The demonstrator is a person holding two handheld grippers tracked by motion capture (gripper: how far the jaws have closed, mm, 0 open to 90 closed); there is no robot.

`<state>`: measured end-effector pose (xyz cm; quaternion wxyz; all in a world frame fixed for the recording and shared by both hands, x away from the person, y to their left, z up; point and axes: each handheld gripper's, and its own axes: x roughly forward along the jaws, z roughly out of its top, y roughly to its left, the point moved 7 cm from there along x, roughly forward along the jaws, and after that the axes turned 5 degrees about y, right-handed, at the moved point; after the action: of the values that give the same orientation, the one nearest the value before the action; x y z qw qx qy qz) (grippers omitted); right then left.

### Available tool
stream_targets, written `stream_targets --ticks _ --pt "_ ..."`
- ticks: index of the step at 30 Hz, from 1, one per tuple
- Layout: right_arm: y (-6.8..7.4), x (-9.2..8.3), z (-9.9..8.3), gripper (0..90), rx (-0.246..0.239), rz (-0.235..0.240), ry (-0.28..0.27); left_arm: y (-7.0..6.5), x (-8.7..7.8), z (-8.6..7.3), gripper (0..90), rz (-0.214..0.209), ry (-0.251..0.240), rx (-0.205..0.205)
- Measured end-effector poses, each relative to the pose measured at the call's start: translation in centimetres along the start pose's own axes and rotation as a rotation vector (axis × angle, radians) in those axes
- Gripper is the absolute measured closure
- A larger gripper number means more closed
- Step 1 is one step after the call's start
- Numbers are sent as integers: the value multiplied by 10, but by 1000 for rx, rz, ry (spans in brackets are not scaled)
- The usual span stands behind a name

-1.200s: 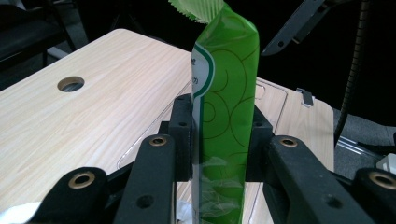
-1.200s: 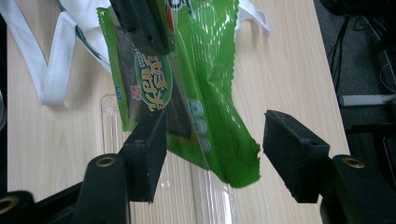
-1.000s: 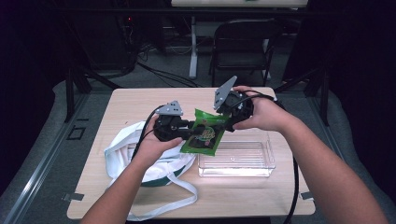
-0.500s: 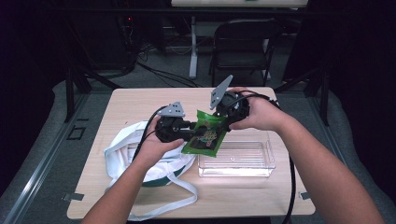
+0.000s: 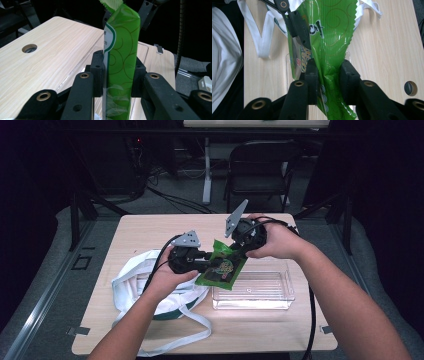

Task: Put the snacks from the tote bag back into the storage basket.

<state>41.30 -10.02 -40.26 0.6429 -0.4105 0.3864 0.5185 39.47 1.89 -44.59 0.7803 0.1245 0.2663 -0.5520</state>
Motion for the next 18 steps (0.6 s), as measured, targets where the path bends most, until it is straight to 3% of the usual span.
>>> stream_targets --ticks 18 --pt "2 -2 -1 762 -19 -10 34 4 2 -2 631 20 2 -32"
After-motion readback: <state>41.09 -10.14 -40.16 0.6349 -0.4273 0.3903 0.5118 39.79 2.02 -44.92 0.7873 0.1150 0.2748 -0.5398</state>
